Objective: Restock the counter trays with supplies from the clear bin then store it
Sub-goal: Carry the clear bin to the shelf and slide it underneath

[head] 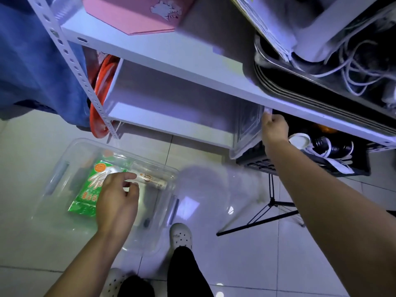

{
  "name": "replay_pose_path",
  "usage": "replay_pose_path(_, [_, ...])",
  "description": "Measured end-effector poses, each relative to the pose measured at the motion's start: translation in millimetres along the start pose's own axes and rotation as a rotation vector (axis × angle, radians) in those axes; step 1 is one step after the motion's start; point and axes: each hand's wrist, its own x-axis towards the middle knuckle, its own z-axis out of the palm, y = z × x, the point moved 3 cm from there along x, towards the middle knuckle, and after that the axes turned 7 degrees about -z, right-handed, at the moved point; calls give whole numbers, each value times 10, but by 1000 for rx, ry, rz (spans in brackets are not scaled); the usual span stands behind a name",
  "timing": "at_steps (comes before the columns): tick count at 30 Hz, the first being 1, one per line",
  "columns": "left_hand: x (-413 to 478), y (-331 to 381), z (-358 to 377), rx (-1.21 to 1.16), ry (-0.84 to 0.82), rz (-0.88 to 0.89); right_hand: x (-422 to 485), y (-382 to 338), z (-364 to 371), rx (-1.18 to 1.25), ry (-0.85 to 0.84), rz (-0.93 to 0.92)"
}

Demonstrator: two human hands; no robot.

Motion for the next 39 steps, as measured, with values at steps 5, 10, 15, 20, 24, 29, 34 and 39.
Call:
replay_pose_path(5, [-43, -151, -106, -5, -9, -52, -314, -170, 156, 131, -171, -44])
replay_pose_path(10, [-36, -127, -337, 38, -48, -40, -952, -144, 375, 152, -108, -227])
replay_pose_path(15, [32, 140, -672, 102, -101, 101, -1675, -140, 408, -43, -208, -445])
replay_pose_path(20, [26, 494, -917, 325, -140, 405, -2196, -195, 280, -184, -389, -661])
replay_pose_path(24, [-36, 559, -911, 581, -264, 798, -2435, -148, 229, -267, -499, -854])
replay_pose_path(29, [-123, 322, -892, 758, -421, 943, -2551, -35, 204, -403, -581, -1047])
replay_pose_path(34, [-284, 50, -813, 895, -474, 860, -2542, 137, 415, -489, -613, -1218])
replay_pose_path(39, [-334, -345, -744, 1012, -435, 826, -2589, 321, 703, -497, -709, -1204])
